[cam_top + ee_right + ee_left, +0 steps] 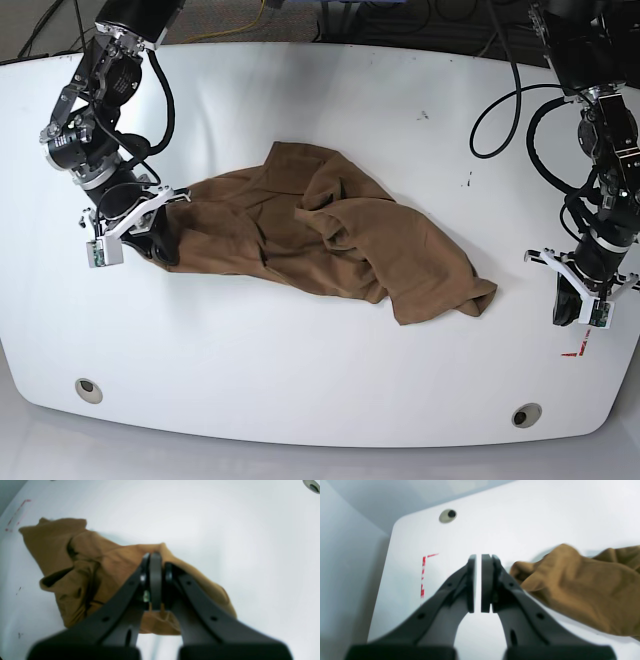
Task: Layout the t-shirt on the table in an organized manner, then fold the t-shirt properly
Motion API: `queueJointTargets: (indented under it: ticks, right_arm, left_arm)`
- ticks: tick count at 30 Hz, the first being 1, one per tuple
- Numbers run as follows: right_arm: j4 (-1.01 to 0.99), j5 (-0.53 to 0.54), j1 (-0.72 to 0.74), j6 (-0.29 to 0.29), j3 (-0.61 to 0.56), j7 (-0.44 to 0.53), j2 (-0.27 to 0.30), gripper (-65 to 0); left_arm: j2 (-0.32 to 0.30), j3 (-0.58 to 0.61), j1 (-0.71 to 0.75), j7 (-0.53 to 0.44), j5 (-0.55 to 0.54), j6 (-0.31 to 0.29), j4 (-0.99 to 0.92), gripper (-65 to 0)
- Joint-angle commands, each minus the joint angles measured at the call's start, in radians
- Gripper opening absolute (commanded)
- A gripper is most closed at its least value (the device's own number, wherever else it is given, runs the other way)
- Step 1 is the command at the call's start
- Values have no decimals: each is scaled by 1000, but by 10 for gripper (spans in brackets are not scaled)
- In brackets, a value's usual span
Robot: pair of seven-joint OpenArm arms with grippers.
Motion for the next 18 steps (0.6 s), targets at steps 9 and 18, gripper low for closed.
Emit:
queueJointTargets:
  ticks: [9,18]
  right_arm:
    - [17,16,0,5,-14,26,-2,-650]
    - [15,14,-5,5,-55,29,-14,-650]
  left_arm:
    - [49,63,-67,42,-4,3,12,-340]
    - [109,191,-118,42,-4,6,-139,-60]
